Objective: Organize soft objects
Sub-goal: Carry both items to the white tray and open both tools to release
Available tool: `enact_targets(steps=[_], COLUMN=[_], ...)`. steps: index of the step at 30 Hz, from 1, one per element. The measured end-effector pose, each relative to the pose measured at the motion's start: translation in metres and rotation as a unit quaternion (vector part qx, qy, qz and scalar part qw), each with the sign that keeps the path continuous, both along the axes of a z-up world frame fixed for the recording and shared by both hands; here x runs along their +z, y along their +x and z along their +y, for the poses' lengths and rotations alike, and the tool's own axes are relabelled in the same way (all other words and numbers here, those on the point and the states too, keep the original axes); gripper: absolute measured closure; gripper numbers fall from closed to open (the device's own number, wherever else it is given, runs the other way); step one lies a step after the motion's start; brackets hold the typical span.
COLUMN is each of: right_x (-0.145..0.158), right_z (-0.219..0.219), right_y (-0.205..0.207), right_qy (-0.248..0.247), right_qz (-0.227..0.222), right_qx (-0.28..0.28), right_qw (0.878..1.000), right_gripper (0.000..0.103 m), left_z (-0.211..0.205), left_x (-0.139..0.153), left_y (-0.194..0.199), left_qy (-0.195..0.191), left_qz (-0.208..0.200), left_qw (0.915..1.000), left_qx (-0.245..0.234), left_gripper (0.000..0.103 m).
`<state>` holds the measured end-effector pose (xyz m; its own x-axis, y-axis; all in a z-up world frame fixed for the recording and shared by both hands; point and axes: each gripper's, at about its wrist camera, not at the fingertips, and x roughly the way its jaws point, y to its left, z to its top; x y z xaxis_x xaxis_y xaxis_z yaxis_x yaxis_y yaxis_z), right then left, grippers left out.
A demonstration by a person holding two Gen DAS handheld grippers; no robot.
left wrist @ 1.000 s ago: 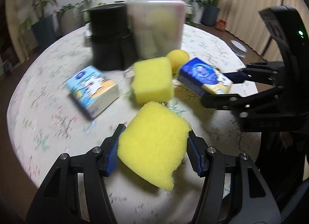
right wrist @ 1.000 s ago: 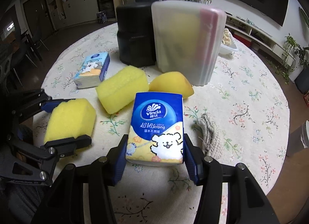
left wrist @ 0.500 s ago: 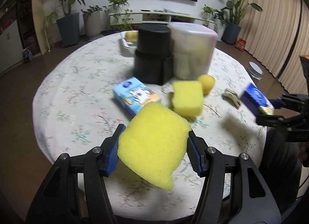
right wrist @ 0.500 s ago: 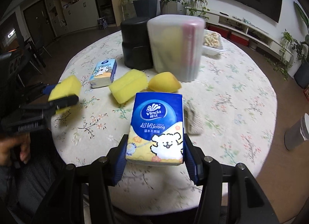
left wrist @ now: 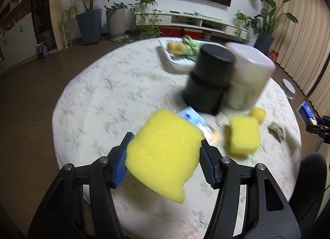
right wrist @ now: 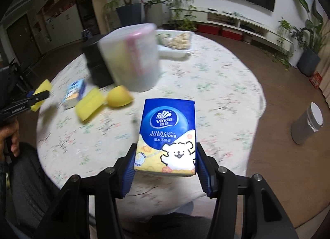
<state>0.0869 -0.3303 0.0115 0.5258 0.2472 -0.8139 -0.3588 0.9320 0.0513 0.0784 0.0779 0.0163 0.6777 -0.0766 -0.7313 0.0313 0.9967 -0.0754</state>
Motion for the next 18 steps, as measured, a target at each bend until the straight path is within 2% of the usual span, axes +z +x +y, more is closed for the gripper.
enact_targets(steps=[6,10,18], right_x=[0.009,0.015,0.031], right_z=[-0.037,-0.053,-0.051], right_y=[0.046,0.094,0.199], right_qy=[-0.008,-0.024,-0.040], right_qz=[-0.009,-0.016,-0.024], right_qx=[-0.035,-0.049,-0.050], right_qw=[0.999,0.998,0.998], right_gripper=[0.047,0.047,0.047], left_z=[0.020,0.023,0.009], left_x=[0.026,0.044,0.046], left_y=[0.053,0.102,0.193], left_qy=[0.020,0.041,0.067], left_qz=[-0.009,-0.014,0.003], left_qw=[0.9998,0.9990,0.9962], left_qx=[-0.001,-0.010,-0.055], left_gripper=[0.046,0.046,0.046])
